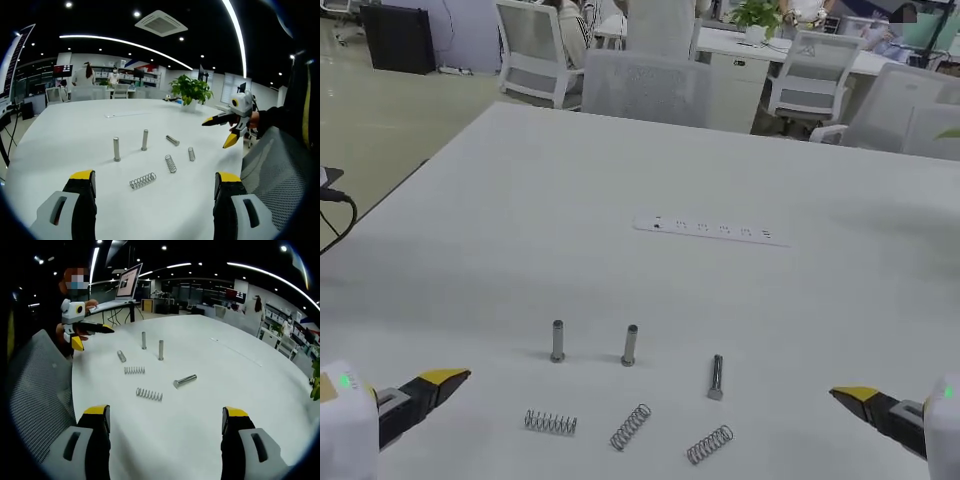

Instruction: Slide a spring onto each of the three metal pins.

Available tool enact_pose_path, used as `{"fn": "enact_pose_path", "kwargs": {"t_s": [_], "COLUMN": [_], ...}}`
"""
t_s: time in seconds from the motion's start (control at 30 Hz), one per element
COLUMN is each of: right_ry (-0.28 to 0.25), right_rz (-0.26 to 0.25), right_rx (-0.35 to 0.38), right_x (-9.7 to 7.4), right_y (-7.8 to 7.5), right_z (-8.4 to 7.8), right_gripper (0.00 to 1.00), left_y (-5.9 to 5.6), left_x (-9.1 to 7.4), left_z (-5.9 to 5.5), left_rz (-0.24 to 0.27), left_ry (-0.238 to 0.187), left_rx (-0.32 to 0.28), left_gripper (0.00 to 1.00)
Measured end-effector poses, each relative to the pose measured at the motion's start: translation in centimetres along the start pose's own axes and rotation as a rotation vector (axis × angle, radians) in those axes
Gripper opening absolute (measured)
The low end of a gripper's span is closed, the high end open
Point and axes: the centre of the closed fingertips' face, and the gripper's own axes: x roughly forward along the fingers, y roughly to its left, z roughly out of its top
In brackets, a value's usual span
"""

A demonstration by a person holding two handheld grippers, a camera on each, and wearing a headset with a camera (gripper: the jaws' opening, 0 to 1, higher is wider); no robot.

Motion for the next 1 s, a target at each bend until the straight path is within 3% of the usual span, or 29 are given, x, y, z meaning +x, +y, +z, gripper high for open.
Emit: {"fn": "enact_pose_path", "kwargs": {"t_s": [1.0], "right_ry": [0.007], "right_rz": [0.009], "right_rx": [0.006], "right_x": [0.16], "right_y": [0.07], "right_z": [-0.17], "right_gripper": [0.9], "left_y": [-0.01], "left_x": [0.05], "left_z": [-0.45], "left_rz": [0.003], "left_ry": [0.006], "left_rx": [-0.006], "left_gripper": [0.96]}}
